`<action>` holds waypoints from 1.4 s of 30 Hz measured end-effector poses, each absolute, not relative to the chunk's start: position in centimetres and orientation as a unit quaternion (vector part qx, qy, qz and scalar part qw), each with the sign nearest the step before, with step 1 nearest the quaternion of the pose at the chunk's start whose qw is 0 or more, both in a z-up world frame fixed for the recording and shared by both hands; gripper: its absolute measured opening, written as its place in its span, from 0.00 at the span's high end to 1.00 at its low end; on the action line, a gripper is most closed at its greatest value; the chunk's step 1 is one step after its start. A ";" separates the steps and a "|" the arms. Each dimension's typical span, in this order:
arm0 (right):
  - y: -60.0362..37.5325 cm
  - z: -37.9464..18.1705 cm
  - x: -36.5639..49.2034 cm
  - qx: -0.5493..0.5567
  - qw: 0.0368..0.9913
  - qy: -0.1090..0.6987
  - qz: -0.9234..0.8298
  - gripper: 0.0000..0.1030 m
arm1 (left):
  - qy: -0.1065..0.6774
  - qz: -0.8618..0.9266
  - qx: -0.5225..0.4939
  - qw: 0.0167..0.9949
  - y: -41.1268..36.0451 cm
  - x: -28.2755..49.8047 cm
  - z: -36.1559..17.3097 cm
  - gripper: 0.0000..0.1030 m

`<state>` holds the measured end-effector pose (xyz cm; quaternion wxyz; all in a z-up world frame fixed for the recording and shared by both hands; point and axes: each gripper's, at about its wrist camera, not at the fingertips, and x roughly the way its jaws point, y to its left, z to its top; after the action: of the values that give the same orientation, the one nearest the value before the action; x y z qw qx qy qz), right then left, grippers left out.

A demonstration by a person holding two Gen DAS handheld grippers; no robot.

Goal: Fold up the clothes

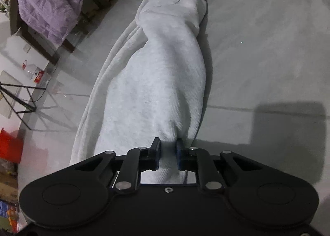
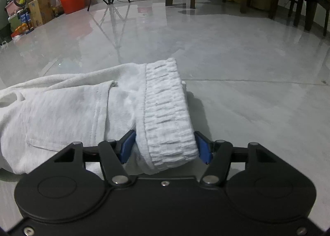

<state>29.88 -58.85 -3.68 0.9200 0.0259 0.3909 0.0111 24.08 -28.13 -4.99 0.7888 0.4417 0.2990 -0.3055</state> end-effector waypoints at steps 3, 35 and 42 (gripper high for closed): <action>-60.0 -3.5 27.1 0.028 0.918 0.396 0.003 0.36 | 0.303 -0.304 0.428 0.795 -29.0 23.0 -4.7 0.86; -37.2 1.9 19.4 -0.242 0.874 0.301 0.295 0.26 | 0.278 -0.221 0.576 0.736 -5.6 19.3 -7.4 0.69; -29.7 -2.9 16.6 -0.304 0.825 0.313 0.358 0.28 | 0.280 -0.225 0.551 0.753 -4.7 14.5 -8.7 0.91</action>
<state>16.59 -29.74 -2.90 0.8253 -0.3045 0.3130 0.3581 14.54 -4.72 -8.67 0.7530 0.5513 0.2803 -0.2249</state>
